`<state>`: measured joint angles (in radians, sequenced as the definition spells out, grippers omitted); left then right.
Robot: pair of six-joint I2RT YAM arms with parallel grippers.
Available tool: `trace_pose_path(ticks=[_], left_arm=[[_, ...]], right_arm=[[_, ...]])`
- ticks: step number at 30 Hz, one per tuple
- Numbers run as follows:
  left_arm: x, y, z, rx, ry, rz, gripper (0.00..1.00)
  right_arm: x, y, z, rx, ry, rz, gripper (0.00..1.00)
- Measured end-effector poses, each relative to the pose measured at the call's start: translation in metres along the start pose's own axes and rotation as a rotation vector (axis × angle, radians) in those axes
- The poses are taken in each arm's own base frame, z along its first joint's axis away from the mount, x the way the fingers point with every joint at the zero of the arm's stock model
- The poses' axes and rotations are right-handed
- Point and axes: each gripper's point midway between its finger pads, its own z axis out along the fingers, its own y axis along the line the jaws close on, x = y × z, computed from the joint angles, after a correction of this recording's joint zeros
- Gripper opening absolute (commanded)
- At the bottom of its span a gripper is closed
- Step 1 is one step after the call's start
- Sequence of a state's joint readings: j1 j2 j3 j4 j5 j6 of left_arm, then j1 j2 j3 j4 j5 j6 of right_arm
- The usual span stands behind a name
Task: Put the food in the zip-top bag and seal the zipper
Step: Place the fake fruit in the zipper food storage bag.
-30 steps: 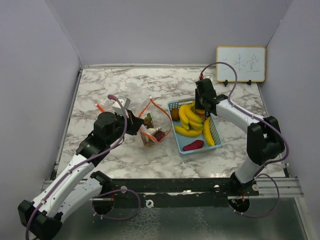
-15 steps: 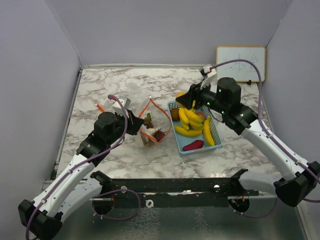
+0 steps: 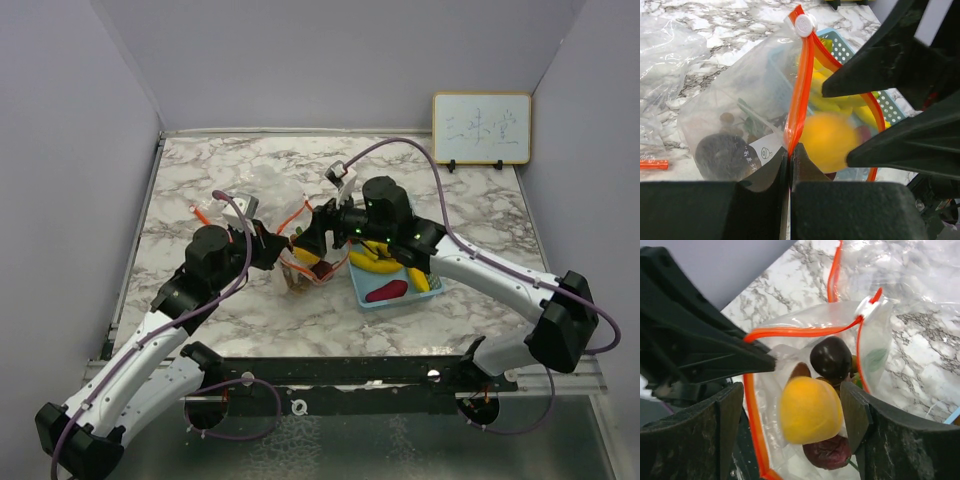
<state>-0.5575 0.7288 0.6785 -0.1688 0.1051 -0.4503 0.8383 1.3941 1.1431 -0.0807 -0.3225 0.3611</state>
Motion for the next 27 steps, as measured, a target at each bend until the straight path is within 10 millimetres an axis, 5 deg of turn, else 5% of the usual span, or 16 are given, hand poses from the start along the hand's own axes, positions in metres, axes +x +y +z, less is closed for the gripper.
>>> trace_pose_path(ticks=[2, 10, 16, 19, 22, 27], left_arm=[[-0.001, -0.001, -0.001, 0.002, -0.005, 0.001, 0.00], [0.001, 0.000, -0.002, 0.002, -0.005, 0.001, 0.00], [0.007, 0.003, -0.001, -0.002, 0.004, -0.006, 0.00], [0.009, 0.003, -0.001, -0.002, 0.005, -0.011, 0.00], [0.008, 0.003, 0.000, 0.000, 0.001, -0.011, 0.00], [0.006, 0.002, 0.000, 0.006, -0.007, -0.011, 0.00]], right_arm=[[0.007, -0.009, 0.008, 0.034, 0.014, 0.007, 0.99], [-0.003, -0.020, 0.005, 0.123, -0.032, 0.002, 1.00], [-0.047, -0.023, -0.013, 0.224, -0.166, 0.003, 1.00], [-0.071, -0.028, -0.006, 0.270, -0.213, 0.015, 1.00], [-0.079, -0.037, 0.012, 0.303, -0.215, 0.038, 0.95], [-0.045, -0.060, 0.047, 0.357, -0.122, 0.080, 0.72]])
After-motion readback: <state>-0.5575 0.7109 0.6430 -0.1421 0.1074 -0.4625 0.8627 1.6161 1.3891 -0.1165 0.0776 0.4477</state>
